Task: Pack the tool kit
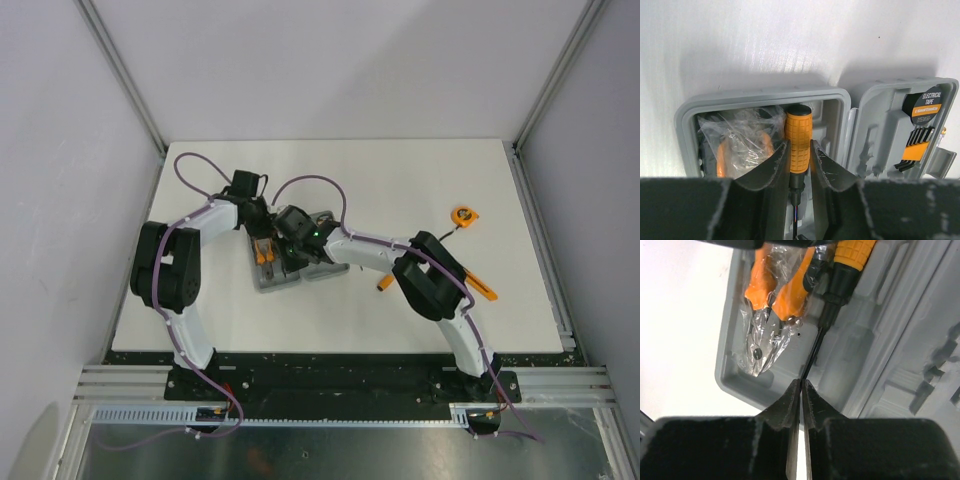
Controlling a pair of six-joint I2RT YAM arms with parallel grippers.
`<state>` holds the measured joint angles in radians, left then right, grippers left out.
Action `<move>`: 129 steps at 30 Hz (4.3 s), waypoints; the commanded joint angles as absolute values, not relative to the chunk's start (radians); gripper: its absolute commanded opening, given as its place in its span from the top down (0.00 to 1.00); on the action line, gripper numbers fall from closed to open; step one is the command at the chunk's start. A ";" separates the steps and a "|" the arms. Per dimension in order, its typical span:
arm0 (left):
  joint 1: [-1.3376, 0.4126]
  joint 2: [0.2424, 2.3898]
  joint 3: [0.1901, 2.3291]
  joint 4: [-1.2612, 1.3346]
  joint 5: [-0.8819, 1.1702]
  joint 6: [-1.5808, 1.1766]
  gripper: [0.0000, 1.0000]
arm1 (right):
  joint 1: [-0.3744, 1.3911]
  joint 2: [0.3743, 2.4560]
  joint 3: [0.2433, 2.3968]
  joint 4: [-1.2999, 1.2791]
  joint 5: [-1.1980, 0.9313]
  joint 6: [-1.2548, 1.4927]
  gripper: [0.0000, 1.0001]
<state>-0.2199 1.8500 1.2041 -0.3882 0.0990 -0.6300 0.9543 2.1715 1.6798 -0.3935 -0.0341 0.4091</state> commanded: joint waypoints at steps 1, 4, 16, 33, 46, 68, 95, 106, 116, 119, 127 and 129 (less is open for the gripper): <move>-0.223 1.874 1.211 -0.418 0.067 -0.632 0.73 | 0.957 2.200 1.719 -0.412 -0.028 0.401 0.93; -0.219 1.877 1.208 -0.419 0.071 -0.635 0.76 | 0.957 2.212 1.712 -0.417 -0.028 0.405 0.98; -0.197 1.909 1.186 -0.421 0.122 -0.657 1.00 | 0.958 2.244 1.640 -0.402 -0.049 0.418 1.00; -0.197 1.955 1.190 -0.427 0.143 -0.658 1.00 | 0.932 2.325 1.585 -0.420 -0.171 0.446 1.00; -0.197 1.971 1.202 -0.435 0.150 -0.659 1.00 | 0.902 2.389 1.579 -0.427 -0.278 0.468 1.00; -0.185 1.699 1.323 -0.494 0.147 -0.585 0.53 | 0.759 1.841 1.488 -0.184 -0.129 0.651 0.57; -0.548 1.449 1.134 -0.394 0.049 -0.472 0.29 | 0.381 1.576 1.127 -0.702 0.071 0.591 0.35; -0.506 1.379 1.095 -0.420 -0.231 -0.563 0.01 | 0.383 1.628 0.997 -0.514 -0.134 0.811 0.36; -0.368 1.338 1.050 -0.424 -0.171 -0.527 0.00 | 0.466 1.753 1.040 -0.532 -0.013 0.878 0.45; -0.342 1.322 1.021 -0.433 -0.179 -0.529 0.01 | 0.509 1.758 1.064 -0.588 0.067 0.890 0.50; -0.247 1.274 0.926 -0.480 -0.164 -0.574 0.01 | 0.583 1.779 1.108 -0.735 0.191 0.871 0.71; -0.235 1.265 0.902 -0.484 -0.159 -0.584 0.01 | 0.591 1.782 1.108 -0.747 0.209 0.836 0.80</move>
<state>-0.2569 1.3121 0.9379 -0.4698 -0.1539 -0.5541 0.5770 1.7596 1.0916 -0.6289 0.1081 0.8787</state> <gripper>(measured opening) 0.994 0.300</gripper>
